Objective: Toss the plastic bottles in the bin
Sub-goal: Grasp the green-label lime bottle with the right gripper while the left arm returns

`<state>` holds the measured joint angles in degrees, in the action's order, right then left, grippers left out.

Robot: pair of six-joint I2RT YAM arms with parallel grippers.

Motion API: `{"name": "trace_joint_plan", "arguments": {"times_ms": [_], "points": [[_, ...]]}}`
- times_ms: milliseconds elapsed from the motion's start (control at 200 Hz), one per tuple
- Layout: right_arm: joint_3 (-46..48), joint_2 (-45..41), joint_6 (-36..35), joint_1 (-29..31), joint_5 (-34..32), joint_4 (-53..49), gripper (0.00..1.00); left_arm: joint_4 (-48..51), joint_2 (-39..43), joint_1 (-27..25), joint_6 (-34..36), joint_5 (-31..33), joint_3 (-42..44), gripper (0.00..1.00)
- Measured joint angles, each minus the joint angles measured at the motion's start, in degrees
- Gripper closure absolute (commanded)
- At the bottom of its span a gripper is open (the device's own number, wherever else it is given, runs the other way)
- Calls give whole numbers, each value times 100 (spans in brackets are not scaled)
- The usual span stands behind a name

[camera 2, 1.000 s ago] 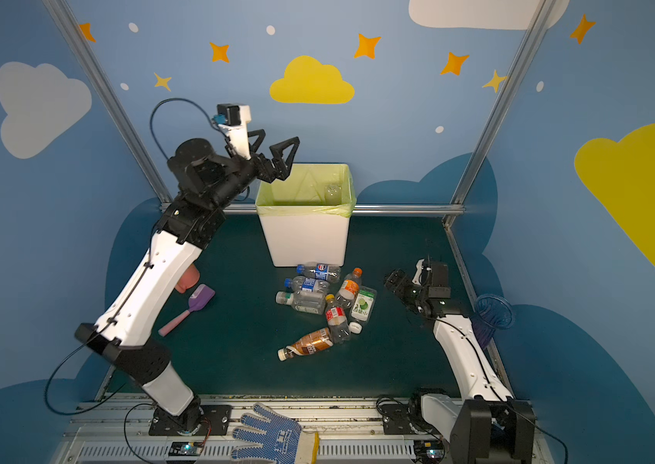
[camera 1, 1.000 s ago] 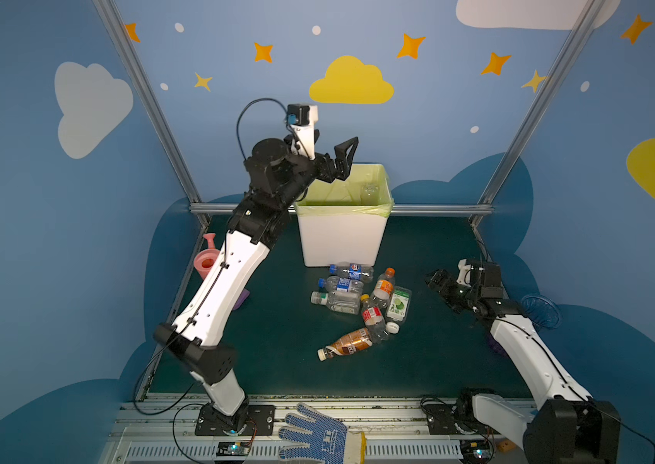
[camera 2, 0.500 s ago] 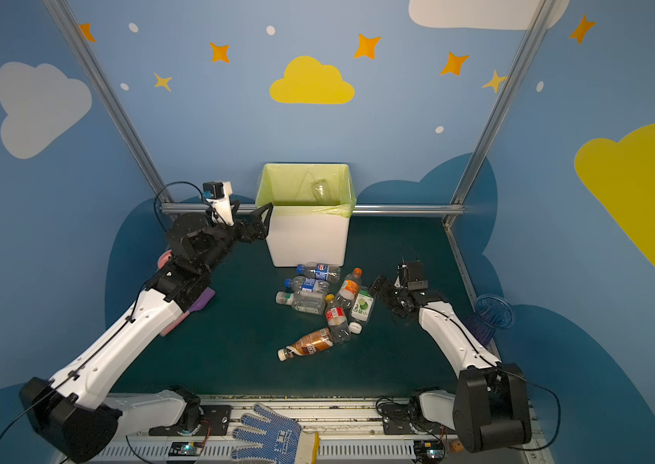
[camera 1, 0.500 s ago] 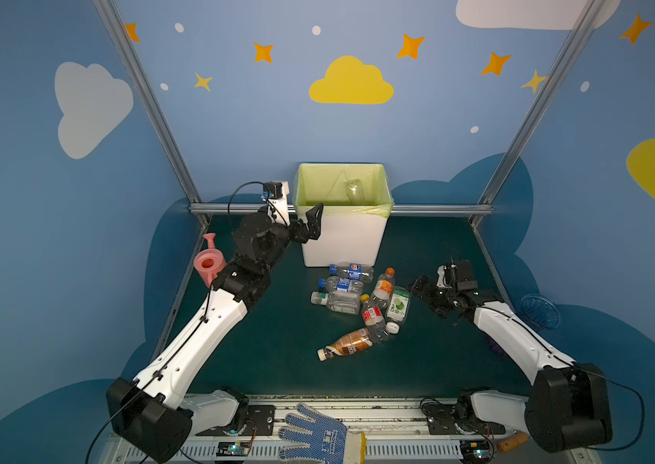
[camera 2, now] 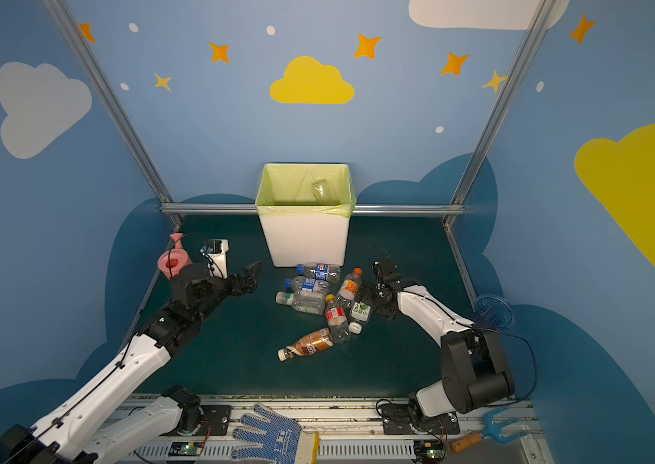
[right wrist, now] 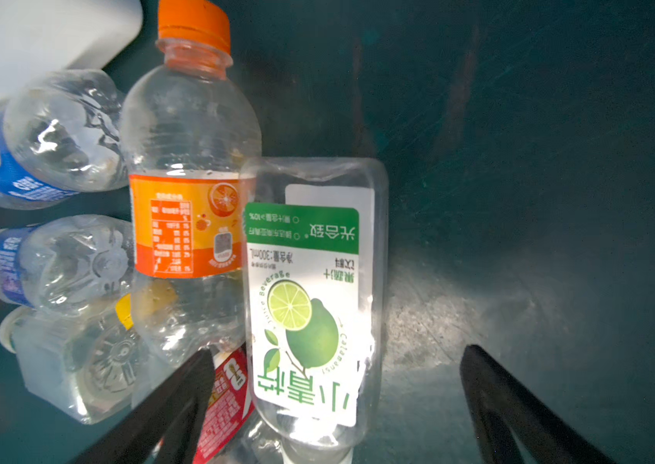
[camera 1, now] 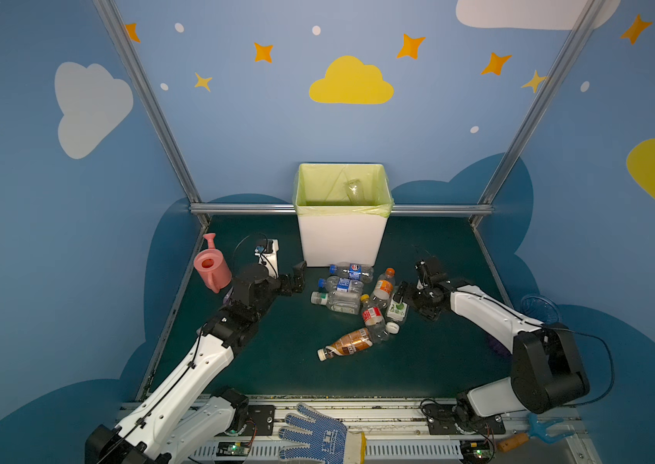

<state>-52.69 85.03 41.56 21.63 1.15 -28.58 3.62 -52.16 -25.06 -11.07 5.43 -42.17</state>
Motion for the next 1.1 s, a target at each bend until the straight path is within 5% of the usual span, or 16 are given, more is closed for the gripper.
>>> {"name": "trace_joint_plan", "arguments": {"times_ms": [701, 1101], "points": [[-529, 800, -186, 258, -597, -409, 23, 57, 540, 0, -417, 350, 555, 0], [-415, 686, -352, -98, -776, -658, 19, 50, 463, 4, -426, 374, 555, 0]]}}
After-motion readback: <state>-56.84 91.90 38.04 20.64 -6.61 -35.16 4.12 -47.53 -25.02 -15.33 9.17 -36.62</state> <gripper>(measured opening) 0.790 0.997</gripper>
